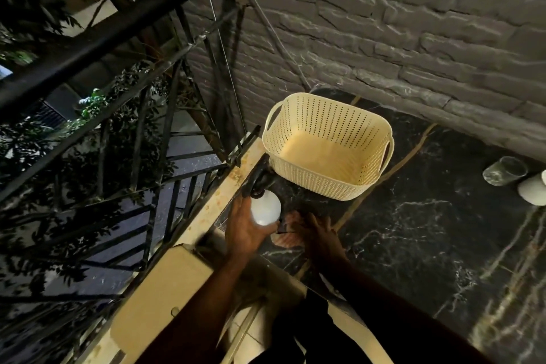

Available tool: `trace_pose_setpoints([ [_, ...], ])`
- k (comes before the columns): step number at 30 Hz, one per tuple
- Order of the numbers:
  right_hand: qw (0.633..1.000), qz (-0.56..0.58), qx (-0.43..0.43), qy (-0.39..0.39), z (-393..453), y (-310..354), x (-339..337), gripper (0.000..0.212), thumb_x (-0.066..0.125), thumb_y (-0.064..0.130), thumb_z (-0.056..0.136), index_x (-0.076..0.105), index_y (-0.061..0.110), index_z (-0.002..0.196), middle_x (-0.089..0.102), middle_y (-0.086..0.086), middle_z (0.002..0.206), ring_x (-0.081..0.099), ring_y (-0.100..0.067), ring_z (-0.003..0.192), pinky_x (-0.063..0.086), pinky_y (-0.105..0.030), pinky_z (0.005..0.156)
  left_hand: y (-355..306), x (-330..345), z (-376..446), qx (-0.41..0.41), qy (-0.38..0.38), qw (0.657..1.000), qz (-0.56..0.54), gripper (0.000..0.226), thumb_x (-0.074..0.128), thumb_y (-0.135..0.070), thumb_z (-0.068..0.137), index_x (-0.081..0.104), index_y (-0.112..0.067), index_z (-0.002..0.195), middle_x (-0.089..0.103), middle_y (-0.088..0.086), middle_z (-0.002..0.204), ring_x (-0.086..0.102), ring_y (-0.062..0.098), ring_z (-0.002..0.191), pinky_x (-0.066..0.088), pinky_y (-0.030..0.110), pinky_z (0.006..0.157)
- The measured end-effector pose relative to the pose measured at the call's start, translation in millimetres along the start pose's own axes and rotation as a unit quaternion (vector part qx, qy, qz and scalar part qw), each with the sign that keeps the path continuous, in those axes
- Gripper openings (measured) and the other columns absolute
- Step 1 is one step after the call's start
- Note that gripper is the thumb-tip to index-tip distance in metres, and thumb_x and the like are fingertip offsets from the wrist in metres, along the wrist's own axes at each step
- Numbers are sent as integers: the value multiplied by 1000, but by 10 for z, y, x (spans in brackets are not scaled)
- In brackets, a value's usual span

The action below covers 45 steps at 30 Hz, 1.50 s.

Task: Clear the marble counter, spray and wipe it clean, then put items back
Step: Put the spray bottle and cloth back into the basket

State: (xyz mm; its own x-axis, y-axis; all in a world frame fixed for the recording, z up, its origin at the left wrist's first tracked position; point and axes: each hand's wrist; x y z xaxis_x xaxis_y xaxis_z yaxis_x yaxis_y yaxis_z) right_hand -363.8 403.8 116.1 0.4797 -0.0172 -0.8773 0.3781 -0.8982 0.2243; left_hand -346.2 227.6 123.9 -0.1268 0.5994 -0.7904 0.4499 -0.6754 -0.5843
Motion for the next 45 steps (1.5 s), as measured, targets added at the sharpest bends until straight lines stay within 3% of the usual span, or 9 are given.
trace_pose_setpoints([
  [3,993,62,-17,-94,-120,149,-174,56,55,17,89,36,40,137,26,0,148,32,-38,126,46,-47,93,-133,-196,-101,-22,-21,999,-12,89,82,-50,63,43,-11,133,42,11,138,42,27,126,39,37,98],
  [6,969,117,-76,-202,-281,277,-551,62,77,17,69,49,37,120,55,-2,123,58,-35,94,57,-37,57,-292,-555,-109,-6,-56,998,-36,96,84,-51,60,40,-10,135,41,13,139,42,30,127,42,44,102],
  [10,939,111,-141,-292,-405,221,-1336,49,55,27,83,47,26,131,53,-8,126,53,-33,98,51,-36,64,-720,-1065,37,31,-126,988,-84,90,85,-46,59,43,-9,128,43,12,135,44,29,121,42,39,90],
  [14,915,178,-84,-352,-100,-111,-1975,57,67,7,77,53,23,130,50,-10,128,49,-33,103,49,-38,78,-1253,-1236,297,84,-138,977,-138,89,88,-41,58,43,-14,129,44,3,130,43,16,114,35,28,87],
  [19,946,142,-7,-290,582,-637,-2163,69,73,15,73,46,18,136,46,-17,130,50,-43,110,47,-45,89,-1690,-796,811,123,-88,985,-84,95,87,-44,56,41,-10,132,41,7,134,45,25,122,42,33,94],
  [30,993,39,92,-58,1398,-1169,-1220,62,49,24,95,16,22,148,10,-10,157,10,-41,142,25,-57,111,-1750,298,1534,34,58,998,5,109,88,-32,61,23,-11,145,30,13,146,32,32,136,30,40,109],
  [35,996,20,76,-40,1502,-1237,-1075,59,52,22,92,25,18,144,19,-13,154,14,-38,141,17,-55,112,-1683,490,1705,8,95,995,17,106,90,-31,57,30,-10,141,36,11,140,40,29,129,37,37,104],
  [41,997,36,67,16,1434,-1172,-1131,61,49,52,89,33,19,138,26,-14,148,28,-38,132,27,-51,105,-1650,537,1788,1,104,994,24,121,95,-35,47,27,-8,143,38,11,143,38,28,133,35,36,107],
  [45,995,56,84,-26,1215,-1139,-1398,53,50,38,93,32,16,138,23,-15,148,34,-41,129,37,-48,105,-1610,485,1742,1,102,995,-2,112,95,-27,50,33,-6,140,39,12,142,41,29,131,32,32,107],
])
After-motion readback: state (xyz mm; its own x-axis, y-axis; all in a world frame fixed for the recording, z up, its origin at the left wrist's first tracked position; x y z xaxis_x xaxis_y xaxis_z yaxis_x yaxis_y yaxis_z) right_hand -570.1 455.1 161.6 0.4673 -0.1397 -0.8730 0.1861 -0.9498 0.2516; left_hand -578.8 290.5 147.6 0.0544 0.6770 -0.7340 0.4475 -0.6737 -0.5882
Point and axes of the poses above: each hand's wrist, its own z-axis towards the middle knuckle, its own x-axis out of the palm, y = z × x
